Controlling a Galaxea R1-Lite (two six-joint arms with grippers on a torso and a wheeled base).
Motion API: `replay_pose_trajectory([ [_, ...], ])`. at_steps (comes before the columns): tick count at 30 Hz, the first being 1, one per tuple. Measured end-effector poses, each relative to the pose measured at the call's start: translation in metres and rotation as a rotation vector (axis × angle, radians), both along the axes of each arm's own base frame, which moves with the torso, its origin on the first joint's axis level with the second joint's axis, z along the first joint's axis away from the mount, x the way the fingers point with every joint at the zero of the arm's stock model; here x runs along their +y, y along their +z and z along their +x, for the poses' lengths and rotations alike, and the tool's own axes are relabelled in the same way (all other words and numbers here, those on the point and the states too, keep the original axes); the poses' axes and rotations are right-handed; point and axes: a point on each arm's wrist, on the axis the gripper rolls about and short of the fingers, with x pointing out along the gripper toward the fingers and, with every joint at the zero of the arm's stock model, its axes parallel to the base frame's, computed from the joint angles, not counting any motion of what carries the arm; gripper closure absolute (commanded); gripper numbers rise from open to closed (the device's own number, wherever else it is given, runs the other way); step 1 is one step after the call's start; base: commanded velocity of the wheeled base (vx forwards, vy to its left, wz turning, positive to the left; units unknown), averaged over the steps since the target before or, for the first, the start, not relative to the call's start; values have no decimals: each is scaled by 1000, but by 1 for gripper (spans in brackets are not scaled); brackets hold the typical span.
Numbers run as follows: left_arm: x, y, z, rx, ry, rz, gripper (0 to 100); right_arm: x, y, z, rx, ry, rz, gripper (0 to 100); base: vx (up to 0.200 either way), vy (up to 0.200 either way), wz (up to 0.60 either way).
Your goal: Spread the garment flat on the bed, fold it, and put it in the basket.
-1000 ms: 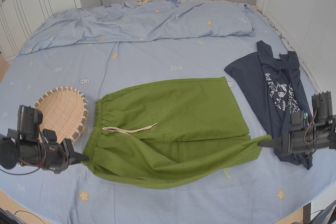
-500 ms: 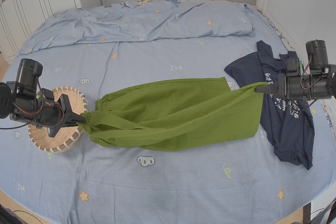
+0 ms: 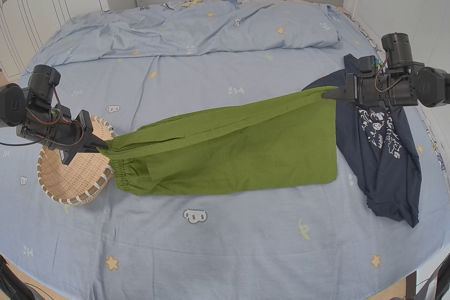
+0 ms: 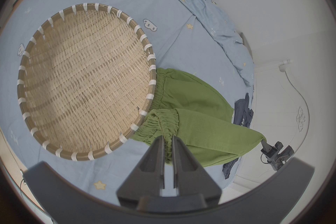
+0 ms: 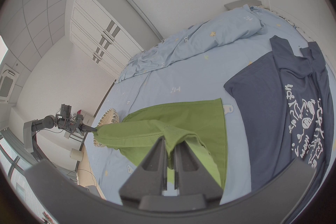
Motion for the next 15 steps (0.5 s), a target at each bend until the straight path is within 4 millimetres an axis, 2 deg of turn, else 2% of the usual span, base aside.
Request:
replay_pose_trajectory([
  [15,-9,-3,35,-24,-35,5,100,-2,3,35,-28,-21,4,100,0,0,0],
])
